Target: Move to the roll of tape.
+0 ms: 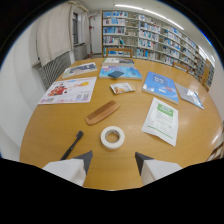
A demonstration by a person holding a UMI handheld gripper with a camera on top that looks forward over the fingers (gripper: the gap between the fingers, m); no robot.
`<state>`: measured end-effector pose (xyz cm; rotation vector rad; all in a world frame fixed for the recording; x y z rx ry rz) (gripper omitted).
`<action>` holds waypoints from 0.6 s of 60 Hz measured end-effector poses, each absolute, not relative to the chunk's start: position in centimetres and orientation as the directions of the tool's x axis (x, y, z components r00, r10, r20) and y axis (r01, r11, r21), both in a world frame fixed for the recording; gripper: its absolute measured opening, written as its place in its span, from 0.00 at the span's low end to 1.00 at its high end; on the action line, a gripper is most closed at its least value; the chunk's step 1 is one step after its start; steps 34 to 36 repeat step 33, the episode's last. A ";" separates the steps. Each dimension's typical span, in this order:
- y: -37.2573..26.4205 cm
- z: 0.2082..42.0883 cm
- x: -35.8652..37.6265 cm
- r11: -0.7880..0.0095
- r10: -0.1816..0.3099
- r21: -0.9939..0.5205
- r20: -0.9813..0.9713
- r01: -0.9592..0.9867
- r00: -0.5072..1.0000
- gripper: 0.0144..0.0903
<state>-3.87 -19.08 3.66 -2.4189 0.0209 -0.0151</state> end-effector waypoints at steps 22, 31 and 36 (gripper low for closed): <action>-14.7 2.1 -3.5 -0.749 -0.047 -0.663 0.033 -0.013 0.998 0.92; -14.7 2.1 -3.5 -0.747 -0.039 -0.665 0.034 -0.006 0.999 0.92; -14.7 2.2 -3.5 -0.747 -0.037 -0.665 0.036 -0.004 0.999 0.92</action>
